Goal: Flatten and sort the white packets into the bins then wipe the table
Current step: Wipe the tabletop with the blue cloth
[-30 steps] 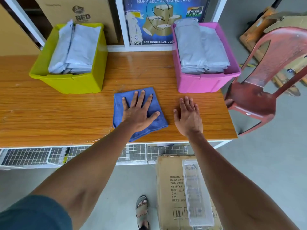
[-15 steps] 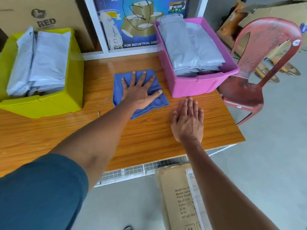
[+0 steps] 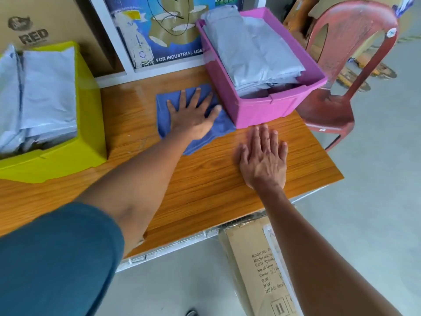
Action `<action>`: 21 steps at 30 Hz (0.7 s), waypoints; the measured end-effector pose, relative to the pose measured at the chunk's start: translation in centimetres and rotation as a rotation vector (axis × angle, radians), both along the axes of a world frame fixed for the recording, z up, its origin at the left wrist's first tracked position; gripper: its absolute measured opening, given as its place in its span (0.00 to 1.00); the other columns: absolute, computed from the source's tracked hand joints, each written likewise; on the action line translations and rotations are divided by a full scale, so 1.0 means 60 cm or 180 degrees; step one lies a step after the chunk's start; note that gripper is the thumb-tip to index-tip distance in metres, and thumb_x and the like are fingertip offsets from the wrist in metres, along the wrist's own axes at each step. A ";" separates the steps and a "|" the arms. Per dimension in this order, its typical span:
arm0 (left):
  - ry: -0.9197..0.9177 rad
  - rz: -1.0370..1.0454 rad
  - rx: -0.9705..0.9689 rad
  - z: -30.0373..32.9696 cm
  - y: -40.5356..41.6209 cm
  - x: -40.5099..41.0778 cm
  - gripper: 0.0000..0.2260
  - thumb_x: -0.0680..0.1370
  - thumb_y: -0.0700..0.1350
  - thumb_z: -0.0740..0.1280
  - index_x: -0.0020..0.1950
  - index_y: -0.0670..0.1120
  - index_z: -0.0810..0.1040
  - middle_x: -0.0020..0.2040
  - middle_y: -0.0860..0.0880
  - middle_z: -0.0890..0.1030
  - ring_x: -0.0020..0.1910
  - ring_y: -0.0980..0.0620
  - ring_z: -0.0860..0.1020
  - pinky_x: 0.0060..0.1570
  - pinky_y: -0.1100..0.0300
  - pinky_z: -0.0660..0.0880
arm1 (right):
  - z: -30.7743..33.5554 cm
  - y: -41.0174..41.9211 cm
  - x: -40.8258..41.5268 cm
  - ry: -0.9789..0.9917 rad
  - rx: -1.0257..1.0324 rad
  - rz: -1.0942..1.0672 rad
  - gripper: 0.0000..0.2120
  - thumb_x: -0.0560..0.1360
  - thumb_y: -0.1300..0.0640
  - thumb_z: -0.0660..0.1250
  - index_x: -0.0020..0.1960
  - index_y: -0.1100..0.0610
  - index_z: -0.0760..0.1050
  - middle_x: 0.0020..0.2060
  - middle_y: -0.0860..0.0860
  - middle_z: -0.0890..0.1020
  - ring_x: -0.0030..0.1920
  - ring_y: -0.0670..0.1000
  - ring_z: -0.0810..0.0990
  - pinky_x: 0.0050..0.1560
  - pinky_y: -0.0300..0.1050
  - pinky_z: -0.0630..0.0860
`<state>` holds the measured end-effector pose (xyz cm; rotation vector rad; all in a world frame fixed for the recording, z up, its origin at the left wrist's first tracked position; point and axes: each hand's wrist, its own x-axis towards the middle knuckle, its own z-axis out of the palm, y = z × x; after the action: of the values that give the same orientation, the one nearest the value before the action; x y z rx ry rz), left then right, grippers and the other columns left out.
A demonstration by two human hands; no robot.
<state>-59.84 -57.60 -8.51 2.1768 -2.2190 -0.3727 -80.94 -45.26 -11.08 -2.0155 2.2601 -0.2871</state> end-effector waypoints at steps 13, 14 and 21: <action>-0.0161 -0.0364 -0.0164 -0.013 0.025 0.010 0.39 0.75 0.80 0.43 0.84 0.67 0.46 0.86 0.58 0.43 0.85 0.44 0.42 0.79 0.31 0.43 | 0.004 0.000 0.000 -0.0040 0.0025 -0.0003 0.31 0.85 0.40 0.41 0.86 0.51 0.46 0.85 0.50 0.48 0.84 0.55 0.44 0.82 0.62 0.44; -0.0153 -0.0271 -0.0111 -0.007 -0.016 0.020 0.40 0.74 0.81 0.42 0.84 0.67 0.46 0.86 0.58 0.43 0.85 0.44 0.41 0.79 0.31 0.42 | 0.002 0.000 -0.002 -0.0015 0.0019 -0.0018 0.32 0.85 0.39 0.41 0.86 0.51 0.46 0.85 0.50 0.48 0.84 0.55 0.44 0.82 0.62 0.44; -0.0164 -0.0016 0.0061 -0.003 -0.040 0.018 0.39 0.76 0.80 0.43 0.84 0.66 0.45 0.86 0.56 0.42 0.85 0.42 0.39 0.78 0.32 0.36 | 0.001 -0.002 -0.001 0.0033 0.0052 0.0012 0.32 0.84 0.39 0.39 0.85 0.51 0.43 0.85 0.50 0.45 0.84 0.55 0.41 0.82 0.62 0.43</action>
<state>-58.76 -59.98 -8.68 2.2157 -2.2567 -0.3431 -81.01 -45.37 -11.04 -2.0179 2.2569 -0.2576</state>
